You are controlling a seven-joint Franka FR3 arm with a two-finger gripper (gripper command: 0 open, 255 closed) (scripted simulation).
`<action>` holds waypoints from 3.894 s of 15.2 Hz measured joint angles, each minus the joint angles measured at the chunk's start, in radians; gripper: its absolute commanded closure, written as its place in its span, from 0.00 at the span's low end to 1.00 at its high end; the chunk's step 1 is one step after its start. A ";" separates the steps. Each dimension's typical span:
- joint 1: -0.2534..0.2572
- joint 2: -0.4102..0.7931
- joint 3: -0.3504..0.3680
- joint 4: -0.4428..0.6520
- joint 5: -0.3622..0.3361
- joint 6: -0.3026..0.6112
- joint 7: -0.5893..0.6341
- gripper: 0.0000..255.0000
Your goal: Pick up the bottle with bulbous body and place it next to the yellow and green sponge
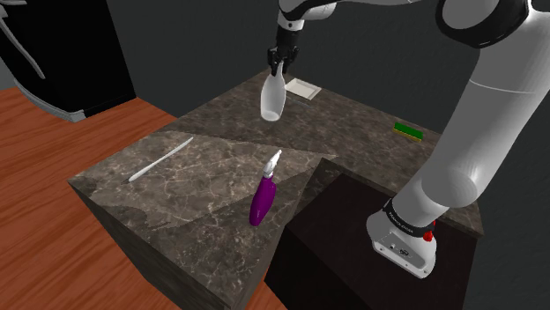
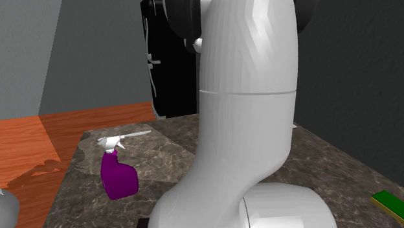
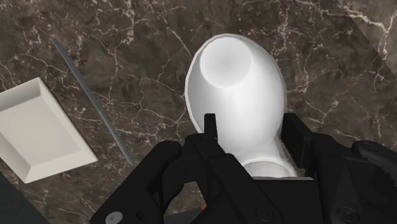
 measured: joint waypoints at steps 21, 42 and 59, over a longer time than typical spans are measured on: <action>-0.057 -0.222 -0.048 -0.106 -0.012 -0.116 -0.100 1.00; -0.260 -0.605 -0.294 -0.486 -0.124 -0.108 -0.493 1.00; -0.404 -0.621 -0.599 -0.432 -0.209 -0.149 -0.904 1.00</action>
